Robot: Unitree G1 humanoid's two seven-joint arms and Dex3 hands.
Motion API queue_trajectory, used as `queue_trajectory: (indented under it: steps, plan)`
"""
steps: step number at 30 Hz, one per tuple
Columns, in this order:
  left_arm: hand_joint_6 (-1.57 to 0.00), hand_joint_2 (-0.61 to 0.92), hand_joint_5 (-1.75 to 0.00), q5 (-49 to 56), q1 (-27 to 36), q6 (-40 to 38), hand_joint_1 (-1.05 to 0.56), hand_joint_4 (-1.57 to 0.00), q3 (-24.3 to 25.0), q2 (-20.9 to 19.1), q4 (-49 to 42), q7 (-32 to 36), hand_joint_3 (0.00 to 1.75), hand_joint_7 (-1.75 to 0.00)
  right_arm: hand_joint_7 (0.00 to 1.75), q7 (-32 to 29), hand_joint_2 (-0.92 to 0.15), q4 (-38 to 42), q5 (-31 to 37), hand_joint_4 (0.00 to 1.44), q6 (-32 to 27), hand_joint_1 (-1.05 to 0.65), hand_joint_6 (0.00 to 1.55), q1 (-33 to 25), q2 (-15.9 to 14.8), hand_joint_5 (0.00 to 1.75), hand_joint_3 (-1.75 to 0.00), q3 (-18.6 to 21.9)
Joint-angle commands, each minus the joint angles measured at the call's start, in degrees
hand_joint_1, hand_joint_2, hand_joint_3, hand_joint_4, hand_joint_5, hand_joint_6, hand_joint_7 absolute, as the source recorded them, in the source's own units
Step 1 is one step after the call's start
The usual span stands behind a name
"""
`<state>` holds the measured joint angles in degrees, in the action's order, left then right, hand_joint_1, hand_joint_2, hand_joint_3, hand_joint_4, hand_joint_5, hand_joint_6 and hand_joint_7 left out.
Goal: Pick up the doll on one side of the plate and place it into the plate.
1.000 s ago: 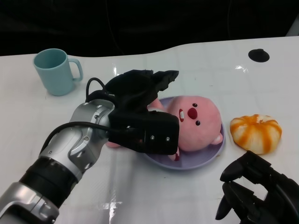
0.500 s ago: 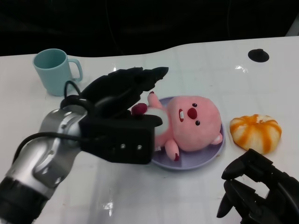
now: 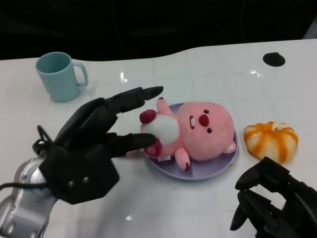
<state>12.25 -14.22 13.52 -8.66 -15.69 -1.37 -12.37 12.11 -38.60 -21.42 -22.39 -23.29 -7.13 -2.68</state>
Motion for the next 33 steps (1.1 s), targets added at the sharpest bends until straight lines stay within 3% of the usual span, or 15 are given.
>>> queue_trajectory:
  steps: [1,4,5,7,9,12,22,33]
  plan:
    - [-0.63,0.92,-0.84,-4.7,3.4,-0.2,-0.36,-0.41,2.3,1.1,2.3,-0.2,0.02,-0.12,1.66,-0.3,-0.92,-0.5,0.0,0.56,-0.3,-0.37,0.4,-0.1,-0.6,1.75,-0.59,0.2]
    - [-0.71,0.92,-0.91,-8.6,6.0,-1.4,-0.24,-0.49,3.3,2.0,4.1,-1.3,0.02,-0.16,1.66,-0.1,-0.92,-0.3,-0.2,0.56,-0.1,-0.38,0.4,-0.1,-0.6,1.75,-0.59,0.3]
    - [-0.8,0.92,-1.02,-10.7,7.5,-3.0,-0.19,-0.57,3.8,2.4,5.5,-1.9,0.07,-0.27,1.67,0.1,-0.92,-0.2,-0.3,0.56,0.0,-0.38,0.41,0.0,-0.6,1.75,-0.58,0.3]
    - [-0.8,0.81,-1.2,-14.6,10.3,-6.4,-0.11,-0.67,4.7,3.0,8.2,-2.9,0.36,-0.68,1.67,0.2,-0.92,0.0,-0.5,0.55,0.0,-0.38,0.4,0.1,-0.6,1.75,-0.58,0.5]
    - [-0.78,0.61,-1.3,-16.8,12.2,-9.8,-0.08,-0.75,5.4,3.2,10.6,-3.2,0.84,-0.96,1.67,0.0,-0.92,-0.1,-0.5,0.55,-0.2,-0.37,0.4,0.2,-0.6,1.75,-0.58,0.5]
    - [-0.77,0.57,-1.42,-21.0,15.0,-18.4,-0.08,-0.78,6.8,3.3,15.6,-3.2,1.06,-1.11,1.66,0.1,-0.92,0.0,-0.2,0.55,0.0,-0.37,0.39,0.3,-0.7,1.75,-0.59,0.4]
    - [-0.73,0.58,-1.72,-27.6,22.3,-35.6,-0.09,-0.77,9.7,3.1,28.2,-2.2,1.17,-1.36,1.67,-0.1,-0.92,0.1,0.0,0.55,0.2,-0.37,0.4,0.4,-0.5,1.75,-0.59,0.0]
    - [-0.74,0.56,-1.75,-31.3,26.9,-44.5,-0.12,-0.82,11.2,2.8,34.4,-1.9,1.18,-1.51,1.67,-0.1,-0.92,0.7,0.2,0.55,0.6,-0.37,0.4,0.5,-0.5,1.75,-0.58,0.4]
